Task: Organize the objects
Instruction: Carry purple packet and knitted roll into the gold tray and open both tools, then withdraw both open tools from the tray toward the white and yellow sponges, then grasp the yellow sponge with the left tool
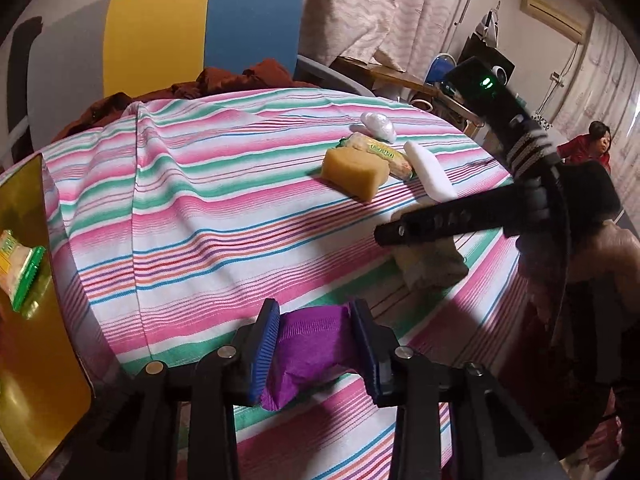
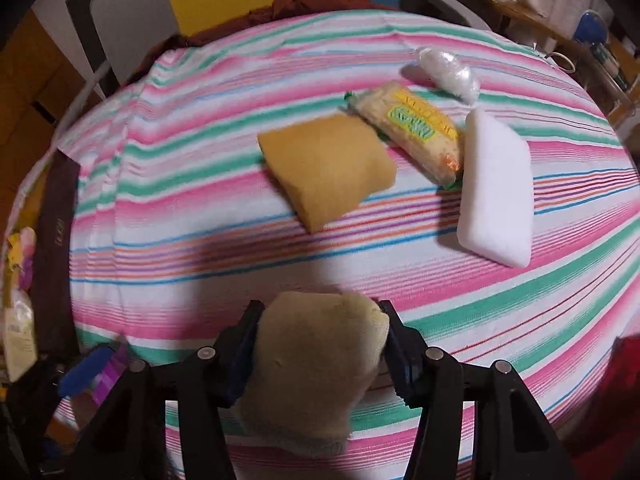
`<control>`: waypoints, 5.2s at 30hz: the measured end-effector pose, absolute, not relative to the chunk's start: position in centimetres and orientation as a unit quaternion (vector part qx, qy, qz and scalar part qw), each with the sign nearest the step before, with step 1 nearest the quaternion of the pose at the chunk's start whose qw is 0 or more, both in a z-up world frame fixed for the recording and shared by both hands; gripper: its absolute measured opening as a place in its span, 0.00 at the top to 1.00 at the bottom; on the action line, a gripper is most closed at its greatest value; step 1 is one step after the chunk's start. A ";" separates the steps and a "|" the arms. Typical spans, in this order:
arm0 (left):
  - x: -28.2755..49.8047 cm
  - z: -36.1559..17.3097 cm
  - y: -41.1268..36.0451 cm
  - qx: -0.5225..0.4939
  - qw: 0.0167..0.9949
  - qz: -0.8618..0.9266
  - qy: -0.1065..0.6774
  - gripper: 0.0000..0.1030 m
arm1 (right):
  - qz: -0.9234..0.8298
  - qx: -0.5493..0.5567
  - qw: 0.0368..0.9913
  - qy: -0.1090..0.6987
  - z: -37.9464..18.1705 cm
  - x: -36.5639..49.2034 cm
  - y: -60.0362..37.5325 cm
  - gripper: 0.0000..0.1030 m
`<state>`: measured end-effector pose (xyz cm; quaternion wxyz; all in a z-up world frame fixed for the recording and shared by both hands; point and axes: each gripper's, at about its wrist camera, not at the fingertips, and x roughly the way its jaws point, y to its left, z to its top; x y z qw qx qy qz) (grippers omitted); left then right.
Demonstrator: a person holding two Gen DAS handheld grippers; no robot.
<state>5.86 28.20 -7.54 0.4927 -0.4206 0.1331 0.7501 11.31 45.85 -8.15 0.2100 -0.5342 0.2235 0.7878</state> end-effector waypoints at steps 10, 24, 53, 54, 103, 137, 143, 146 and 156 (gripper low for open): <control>6.2 -7.4 27.7 -0.424 0.508 0.741 0.119 0.65 | 0.832 -0.473 0.169 0.236 -5.9 13.0 45.3 0.45; 1.9 0.0 19.0 -0.368 0.457 0.809 0.029 0.65 | 0.863 -0.448 0.112 0.205 -3.7 8.1 41.2 0.45; -8.2 -2.1 4.2 -0.388 0.217 0.893 -0.063 0.55 | 0.906 -0.416 0.024 0.076 -0.7 -4.3 24.4 0.06; -7.8 -1.9 4.5 -0.385 0.217 0.895 -0.056 0.55 | 0.907 -0.414 0.030 0.066 -0.8 -3.9 24.1 0.06; -1.2 -0.7 9.3 -0.367 0.227 0.901 0.054 0.55 | 0.921 -0.367 0.126 0.023 0.4 4.6 26.9 0.03; 2.0 -1.0 17.1 -0.371 0.332 0.859 0.117 0.55 | 0.788 -0.288 0.387 0.382 -2.3 18.6 57.0 0.01; 3.7 -0.9 21.8 -0.367 0.381 0.836 0.150 0.55 | 0.786 -0.290 0.372 0.399 -2.6 18.5 57.0 0.01; 4.5 -1.0 24.7 -0.365 0.408 0.821 0.166 0.55 | 0.784 -0.282 0.370 0.411 -2.6 19.0 57.0 0.01; 5.2 -2.8 32.9 -0.375 0.472 0.770 0.209 0.40 | 0.769 -0.262 0.363 0.456 -3.3 20.2 57.9 0.01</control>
